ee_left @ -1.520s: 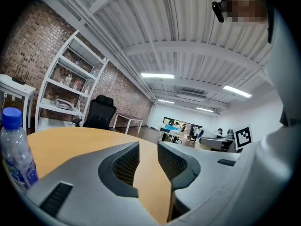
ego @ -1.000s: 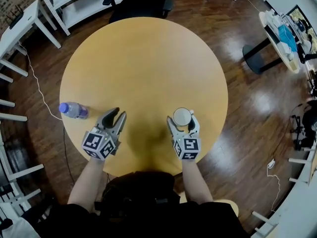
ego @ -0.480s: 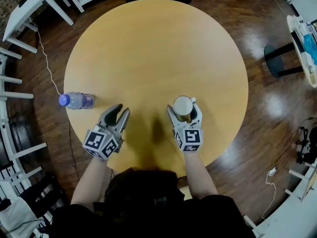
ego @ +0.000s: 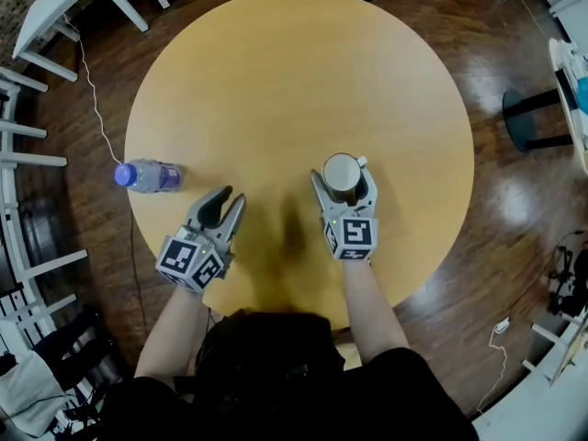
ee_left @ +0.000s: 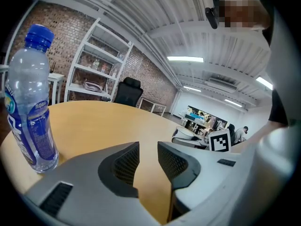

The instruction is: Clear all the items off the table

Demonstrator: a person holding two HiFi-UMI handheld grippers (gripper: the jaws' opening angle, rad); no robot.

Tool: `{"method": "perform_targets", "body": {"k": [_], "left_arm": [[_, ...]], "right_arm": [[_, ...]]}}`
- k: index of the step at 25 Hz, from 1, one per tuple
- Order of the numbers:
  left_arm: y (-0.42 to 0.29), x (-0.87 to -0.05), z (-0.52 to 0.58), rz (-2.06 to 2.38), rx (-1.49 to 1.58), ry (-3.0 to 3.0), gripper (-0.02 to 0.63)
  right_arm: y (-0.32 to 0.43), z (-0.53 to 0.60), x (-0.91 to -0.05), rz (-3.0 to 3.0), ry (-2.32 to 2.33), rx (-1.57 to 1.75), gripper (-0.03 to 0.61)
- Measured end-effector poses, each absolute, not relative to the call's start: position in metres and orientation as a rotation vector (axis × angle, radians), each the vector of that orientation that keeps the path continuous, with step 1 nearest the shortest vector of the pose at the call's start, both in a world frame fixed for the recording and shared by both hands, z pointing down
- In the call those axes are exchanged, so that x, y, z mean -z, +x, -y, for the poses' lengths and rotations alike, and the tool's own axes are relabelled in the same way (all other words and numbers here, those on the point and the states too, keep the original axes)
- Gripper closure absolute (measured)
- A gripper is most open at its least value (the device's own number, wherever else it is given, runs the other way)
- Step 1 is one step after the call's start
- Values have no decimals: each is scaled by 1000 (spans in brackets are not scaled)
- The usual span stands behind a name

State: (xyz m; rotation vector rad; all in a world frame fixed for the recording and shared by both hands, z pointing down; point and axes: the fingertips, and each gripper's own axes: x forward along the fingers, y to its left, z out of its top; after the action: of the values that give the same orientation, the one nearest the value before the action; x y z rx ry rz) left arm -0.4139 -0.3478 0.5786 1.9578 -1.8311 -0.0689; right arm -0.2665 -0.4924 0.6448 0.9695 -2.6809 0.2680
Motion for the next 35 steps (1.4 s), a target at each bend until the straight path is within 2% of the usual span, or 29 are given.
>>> {"method": "perform_targets", "body": {"k": [2, 5, 14, 20, 21, 24, 28, 31, 35], "left_arm": [[-413, -577, 346, 1831, 79, 1964, 502], [-415, -570, 342, 1839, 77, 1979, 484], [-420, -551, 318, 1843, 97, 2031, 480], [-419, -531, 304, 1816, 117, 2117, 480], [-418, -526, 300, 1806, 118, 2135, 480], [-415, -508, 292, 1778, 144, 2196, 480], [-418, -493, 279, 1749, 180, 2251, 480], [-419, -487, 275, 1727, 226, 2273, 480], [-420, -474, 262, 1698, 332, 2296, 480]], "right_arm": [[-267, 491, -651, 2667, 934, -302, 164], [-269, 484, -658, 2647, 882, -311, 90], [-242, 457, -657, 2584, 954, -282, 89], [-225, 440, -621, 2579, 1093, -237, 89], [-220, 434, -612, 2578, 1122, -235, 98], [-202, 420, -579, 2583, 1228, -225, 190], [-173, 395, -541, 2631, 1382, -292, 270], [-151, 375, -506, 2723, 1493, -372, 287], [-145, 347, -462, 2810, 1546, -293, 404]]}}
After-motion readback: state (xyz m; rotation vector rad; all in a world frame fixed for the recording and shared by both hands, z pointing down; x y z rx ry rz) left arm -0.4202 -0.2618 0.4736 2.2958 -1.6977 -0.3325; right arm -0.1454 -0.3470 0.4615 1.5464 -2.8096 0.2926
